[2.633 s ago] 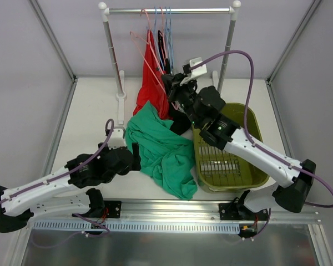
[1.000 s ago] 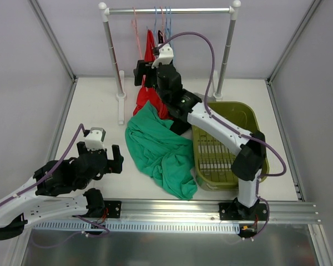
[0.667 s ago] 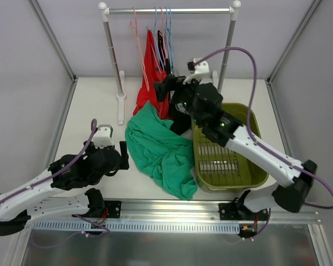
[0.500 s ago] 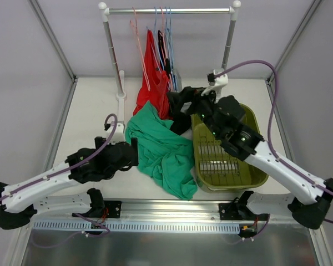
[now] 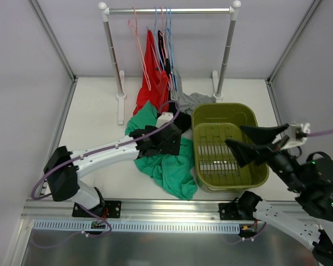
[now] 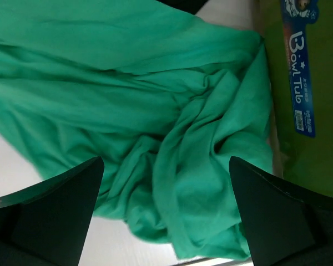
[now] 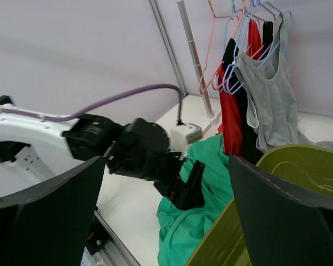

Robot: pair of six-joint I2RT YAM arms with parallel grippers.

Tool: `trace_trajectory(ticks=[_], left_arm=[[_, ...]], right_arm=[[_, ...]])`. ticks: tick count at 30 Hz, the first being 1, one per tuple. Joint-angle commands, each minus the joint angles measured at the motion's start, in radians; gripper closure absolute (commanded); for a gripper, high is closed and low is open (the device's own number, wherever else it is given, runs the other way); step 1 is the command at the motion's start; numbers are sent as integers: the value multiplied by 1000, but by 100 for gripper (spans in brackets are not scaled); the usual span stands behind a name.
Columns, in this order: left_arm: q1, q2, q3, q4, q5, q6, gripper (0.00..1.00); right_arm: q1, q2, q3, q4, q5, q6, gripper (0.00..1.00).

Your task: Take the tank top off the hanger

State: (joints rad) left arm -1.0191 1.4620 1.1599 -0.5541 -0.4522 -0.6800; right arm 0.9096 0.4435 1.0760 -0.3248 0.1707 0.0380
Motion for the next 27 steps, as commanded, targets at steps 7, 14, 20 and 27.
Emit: trace_trajectory(ticks=[7,14,20,27], left_arm=[[10,360,89,114,89,-16,1],[-6,379,-54,120,95,-124,50],[-10,126,-307,112,-17,-251,100],[-10,-356,-414,-70,-209,-340,100]], right_arm=[[5,-167,71,-339,-69,-85,1],[5,-172,104,-388,-89,-102,1],[3,-163,108,-385,-60,-127,0],[5,-131,84,-353,-53,-141,1]])
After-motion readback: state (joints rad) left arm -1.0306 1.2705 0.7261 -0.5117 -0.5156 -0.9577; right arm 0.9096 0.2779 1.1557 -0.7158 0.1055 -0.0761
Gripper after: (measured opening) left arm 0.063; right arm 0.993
